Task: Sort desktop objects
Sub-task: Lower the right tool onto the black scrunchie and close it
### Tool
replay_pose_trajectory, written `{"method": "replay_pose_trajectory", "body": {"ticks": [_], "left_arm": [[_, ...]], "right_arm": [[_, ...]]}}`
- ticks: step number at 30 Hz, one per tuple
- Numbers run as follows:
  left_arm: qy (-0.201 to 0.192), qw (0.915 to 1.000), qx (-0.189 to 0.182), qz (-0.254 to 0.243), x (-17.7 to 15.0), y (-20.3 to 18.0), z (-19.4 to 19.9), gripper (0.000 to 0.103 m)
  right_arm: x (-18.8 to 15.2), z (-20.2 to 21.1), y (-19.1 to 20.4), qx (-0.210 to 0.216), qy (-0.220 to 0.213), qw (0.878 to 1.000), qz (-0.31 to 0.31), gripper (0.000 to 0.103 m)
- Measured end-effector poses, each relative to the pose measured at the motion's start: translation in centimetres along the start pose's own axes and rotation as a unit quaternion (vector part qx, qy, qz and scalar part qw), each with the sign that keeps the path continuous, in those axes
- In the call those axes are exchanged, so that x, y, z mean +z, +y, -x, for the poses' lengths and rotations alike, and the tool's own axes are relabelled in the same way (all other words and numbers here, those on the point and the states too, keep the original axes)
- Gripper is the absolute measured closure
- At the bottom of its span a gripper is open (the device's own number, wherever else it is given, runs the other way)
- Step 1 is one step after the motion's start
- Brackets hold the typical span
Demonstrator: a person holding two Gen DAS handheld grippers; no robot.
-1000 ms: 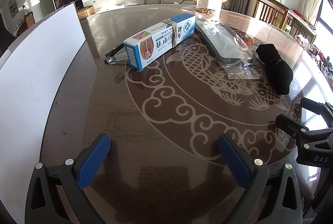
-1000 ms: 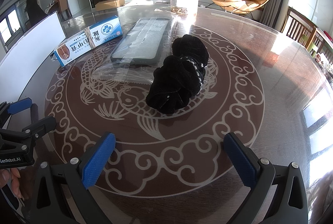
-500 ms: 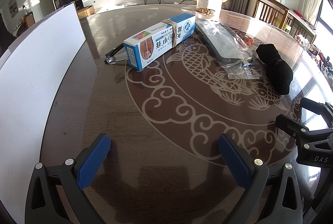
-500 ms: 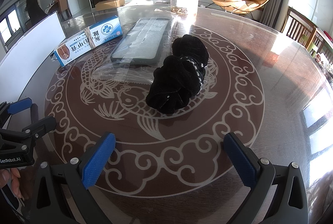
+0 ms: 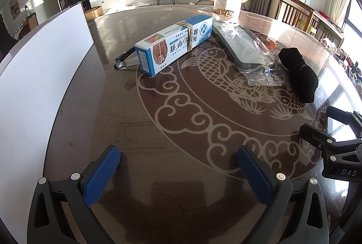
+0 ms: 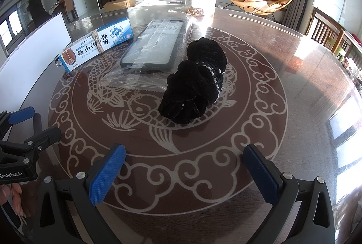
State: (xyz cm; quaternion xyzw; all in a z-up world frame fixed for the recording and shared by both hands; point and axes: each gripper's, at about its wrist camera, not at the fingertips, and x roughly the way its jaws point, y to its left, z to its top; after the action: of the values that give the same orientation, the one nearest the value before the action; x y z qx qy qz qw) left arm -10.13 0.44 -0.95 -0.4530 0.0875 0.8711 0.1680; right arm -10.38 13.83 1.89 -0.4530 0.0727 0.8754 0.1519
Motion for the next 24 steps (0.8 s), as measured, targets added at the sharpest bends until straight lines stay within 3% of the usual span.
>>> {"method": "replay_pose_trajectory", "body": {"ticks": [10, 14, 18, 20, 22, 24], "left_arm": [[0.000, 1.0000, 0.000, 0.000, -0.1, 0.0, 0.0, 0.000], [-0.001, 1.0000, 0.000, 0.000, 0.0, 0.0, 0.1, 0.000], [-0.001, 1.0000, 0.001, 0.000, 0.1, -0.1, 0.1, 0.000], [-0.001, 1.0000, 0.001, 0.000, 0.2, -0.1, 0.1, 0.000], [-0.001, 1.0000, 0.001, 0.000, 0.2, -0.1, 0.1, 0.000], [-0.001, 1.0000, 0.001, 0.000, 0.2, -0.1, 0.1, 0.000]], "right_arm": [[0.0, 0.0, 0.0, 0.001, 0.000, 1.000, 0.000, 0.000], [1.9, -0.7, -0.2, 0.045, 0.041, 0.996, 0.061, 0.001], [4.8, -0.5, -3.1, 0.062, 0.033, 0.998, -0.002, 0.001], [6.3, -1.3, -4.2, 0.058, 0.047, 0.996, -0.038, 0.009], [7.5, -2.4, -4.6, 0.063, 0.060, 0.995, -0.059, 0.026], [8.0, -3.5, -4.5, 0.065, 0.071, 0.993, -0.070, 0.036]]}}
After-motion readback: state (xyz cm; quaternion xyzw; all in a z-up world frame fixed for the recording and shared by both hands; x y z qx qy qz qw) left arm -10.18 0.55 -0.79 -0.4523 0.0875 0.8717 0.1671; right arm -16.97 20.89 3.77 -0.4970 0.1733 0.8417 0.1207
